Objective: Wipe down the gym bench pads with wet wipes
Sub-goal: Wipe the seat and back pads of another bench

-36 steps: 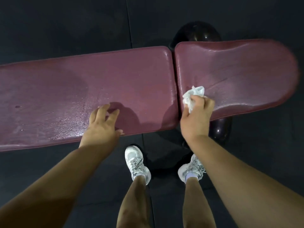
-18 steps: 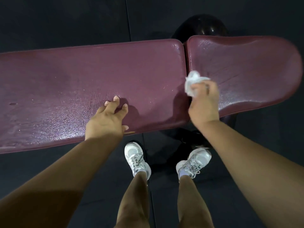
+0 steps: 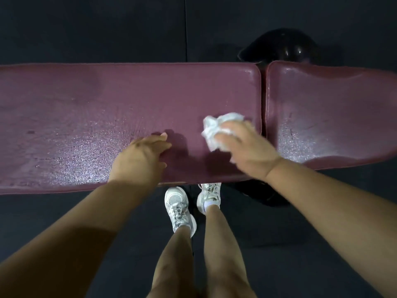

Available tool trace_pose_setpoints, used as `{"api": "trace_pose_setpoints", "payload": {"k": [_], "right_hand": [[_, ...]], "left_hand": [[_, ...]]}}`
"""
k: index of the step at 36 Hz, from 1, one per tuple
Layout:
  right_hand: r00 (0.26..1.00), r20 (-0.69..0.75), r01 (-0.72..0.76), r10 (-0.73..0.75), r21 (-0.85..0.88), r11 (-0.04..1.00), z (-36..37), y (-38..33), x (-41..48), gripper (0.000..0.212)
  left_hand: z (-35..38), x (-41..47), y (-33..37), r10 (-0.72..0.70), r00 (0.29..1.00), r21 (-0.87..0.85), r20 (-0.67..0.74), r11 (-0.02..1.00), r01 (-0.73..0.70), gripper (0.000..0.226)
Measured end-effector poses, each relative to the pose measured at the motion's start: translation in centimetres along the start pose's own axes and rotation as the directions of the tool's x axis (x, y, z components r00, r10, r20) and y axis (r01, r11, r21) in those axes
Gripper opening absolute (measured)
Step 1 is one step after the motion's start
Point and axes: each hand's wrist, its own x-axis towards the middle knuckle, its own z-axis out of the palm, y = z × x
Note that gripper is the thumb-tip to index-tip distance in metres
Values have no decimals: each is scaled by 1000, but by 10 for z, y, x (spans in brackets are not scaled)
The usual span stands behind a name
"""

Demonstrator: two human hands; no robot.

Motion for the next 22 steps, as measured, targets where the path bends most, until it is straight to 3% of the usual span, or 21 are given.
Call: {"api": "trace_pose_setpoints", "payload": {"k": [2, 4, 8, 10, 12, 14, 15, 17, 18, 20, 22], "right_hand": [[948, -191, -247, 254, 62, 967, -17, 31, 16, 26], [811, -365, -444, 457, 124, 887, -30, 53, 31, 32], [652, -462, -558, 601, 244, 793, -26, 38, 55, 38], [683, -441, -499, 582, 301, 813, -8, 12, 61, 40], [814, -336, -400, 474, 268, 876, 7, -11, 58, 40], [969, -67, -220, 237, 195, 956, 19, -30, 47, 43], [996, 55, -72, 63, 180, 981, 23, -34, 40, 45], [951, 194, 205, -239, 178, 962, 19, -33, 34, 36], [921, 218, 286, -323, 183, 941, 11, -29, 36, 31], [931, 192, 285, -310, 147, 947, -5, -13, 47, 29], [993, 45, 107, -110, 64, 992, -18, 15, 59, 27]], "left_hand": [[-6, 5, -3, -1, 999, -51, -50, 999, -1, 51], [-12, 10, -6, -53, 995, -60, -83, 997, 48, 59], [-25, 26, -14, -138, 980, -12, -142, 990, 138, 86], [-29, 33, -16, -194, 979, 2, -63, 981, 194, 95], [-29, 36, -16, -210, 977, 16, -28, 978, 210, 97], [-28, 36, -14, -208, 978, 9, -29, 978, 209, 97], [-27, 36, -13, -212, 977, 0, -30, 977, 212, 96], [-28, 37, -13, -226, 973, -25, -33, 974, 226, 96], [-29, 37, -13, -232, 972, -36, -35, 972, 230, 96], [-29, 37, -12, -238, 971, -44, -27, 971, 237, 94], [-30, 38, -11, -250, 968, -46, -12, 967, 249, 93]]}}
